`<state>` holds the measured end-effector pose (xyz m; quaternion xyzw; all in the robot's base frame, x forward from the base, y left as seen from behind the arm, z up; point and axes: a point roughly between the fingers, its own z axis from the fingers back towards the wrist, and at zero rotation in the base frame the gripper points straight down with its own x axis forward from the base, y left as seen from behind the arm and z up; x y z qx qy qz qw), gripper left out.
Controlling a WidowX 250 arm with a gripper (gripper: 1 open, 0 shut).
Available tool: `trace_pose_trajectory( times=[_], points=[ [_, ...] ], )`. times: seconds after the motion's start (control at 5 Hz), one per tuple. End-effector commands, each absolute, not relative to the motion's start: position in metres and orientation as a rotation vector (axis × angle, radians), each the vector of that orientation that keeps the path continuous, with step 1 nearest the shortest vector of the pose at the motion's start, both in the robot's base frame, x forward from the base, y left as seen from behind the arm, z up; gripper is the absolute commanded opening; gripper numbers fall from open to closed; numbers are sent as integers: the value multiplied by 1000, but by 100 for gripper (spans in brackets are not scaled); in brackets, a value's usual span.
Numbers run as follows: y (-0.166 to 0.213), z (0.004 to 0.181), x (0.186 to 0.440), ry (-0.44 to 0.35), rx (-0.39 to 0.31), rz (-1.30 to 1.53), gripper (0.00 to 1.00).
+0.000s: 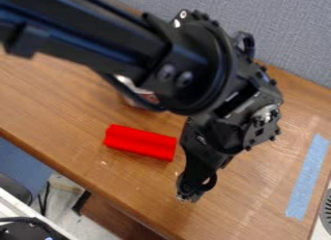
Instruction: Move the red object from the metal pot to the table
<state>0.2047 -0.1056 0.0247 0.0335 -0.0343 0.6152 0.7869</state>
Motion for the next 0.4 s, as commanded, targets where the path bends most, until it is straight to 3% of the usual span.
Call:
trace_pose_trajectory(
  times=[0.0, 0.2],
  points=[
    [-110, 24, 207, -66, 58, 1118, 100],
    [-114, 46, 202, -52, 68, 939, 100]
  ],
)
